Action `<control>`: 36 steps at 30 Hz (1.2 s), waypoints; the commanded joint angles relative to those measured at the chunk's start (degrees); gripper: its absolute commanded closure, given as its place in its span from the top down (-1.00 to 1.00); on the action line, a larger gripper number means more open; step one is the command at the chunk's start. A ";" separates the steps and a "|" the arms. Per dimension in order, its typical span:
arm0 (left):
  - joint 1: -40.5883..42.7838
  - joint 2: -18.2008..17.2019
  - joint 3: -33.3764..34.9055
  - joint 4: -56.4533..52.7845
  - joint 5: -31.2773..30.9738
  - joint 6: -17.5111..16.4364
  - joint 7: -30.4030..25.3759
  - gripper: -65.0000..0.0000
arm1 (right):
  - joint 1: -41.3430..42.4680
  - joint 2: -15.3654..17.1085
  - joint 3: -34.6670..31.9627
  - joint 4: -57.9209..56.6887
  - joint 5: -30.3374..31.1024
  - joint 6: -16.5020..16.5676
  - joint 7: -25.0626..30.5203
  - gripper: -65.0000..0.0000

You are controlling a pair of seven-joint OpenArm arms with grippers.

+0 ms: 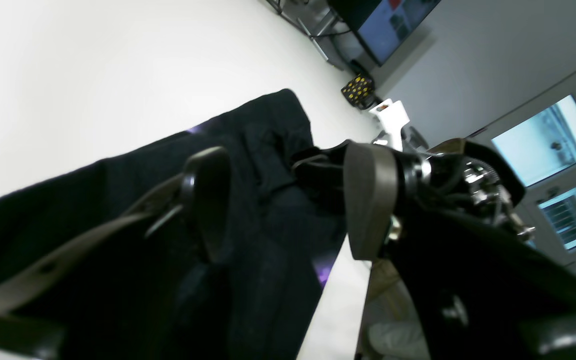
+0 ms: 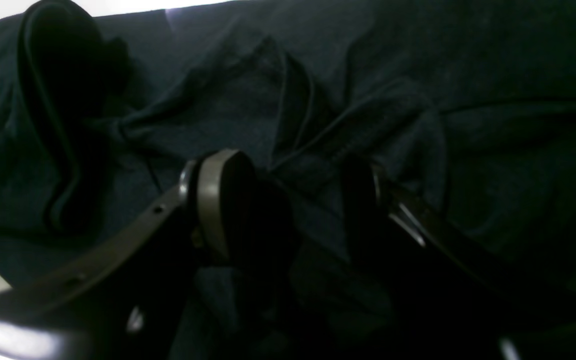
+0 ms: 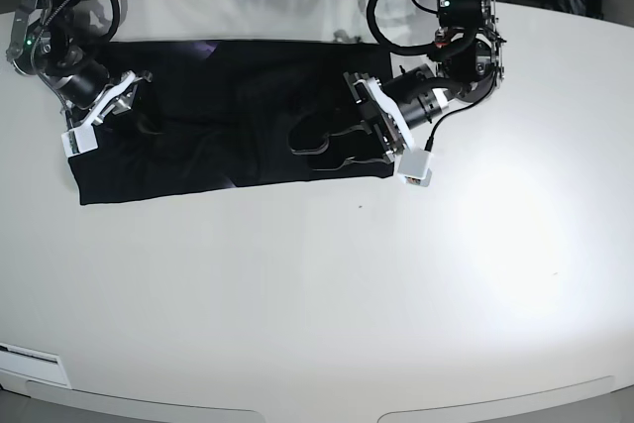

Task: Fold the T-shirt properly
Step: 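Fold the strip's other end with the right gripper toward the left gripper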

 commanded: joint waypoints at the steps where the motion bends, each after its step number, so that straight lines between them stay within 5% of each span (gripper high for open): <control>1: -0.66 0.15 -0.04 1.05 -1.25 -0.44 -0.92 0.05 | -0.04 0.81 0.22 0.46 -0.87 -0.37 -1.44 0.06; 4: -0.61 0.17 -0.52 1.05 4.20 0.04 -0.98 -1.00 | -0.02 0.81 0.22 0.46 -0.55 -0.37 -1.46 0.06; 9: -0.02 0.13 1.09 1.03 22.69 8.59 -3.02 -1.00 | 0.13 0.85 0.22 2.97 4.04 0.63 -2.91 0.06; 14: 2.45 0.13 3.80 0.94 30.91 10.82 -7.80 -1.00 | 0.13 0.96 0.63 12.96 3.52 0.76 -3.39 0.06; 19: 3.63 -1.01 4.31 -1.97 33.64 12.61 -8.31 -1.00 | 2.05 1.68 4.52 18.78 -6.34 -6.67 -3.23 0.11; 24: 4.66 -3.80 4.31 -2.69 31.10 12.55 -8.24 -1.00 | 1.70 4.55 8.68 12.39 -15.06 -14.12 -3.21 0.29; 26: 4.52 -4.26 4.31 -2.67 29.83 12.55 -7.45 -1.00 | 2.08 5.79 8.96 5.51 -11.34 -13.29 -3.17 0.29; 31: 4.44 -4.26 4.31 -2.60 28.39 12.55 -7.21 -1.00 | 4.46 7.56 9.11 -12.92 3.67 -5.42 -5.73 0.29; 36: 4.44 -4.24 4.33 -2.60 28.35 12.07 -6.88 -1.00 | 8.15 6.91 9.25 -25.64 23.93 1.39 -18.53 0.29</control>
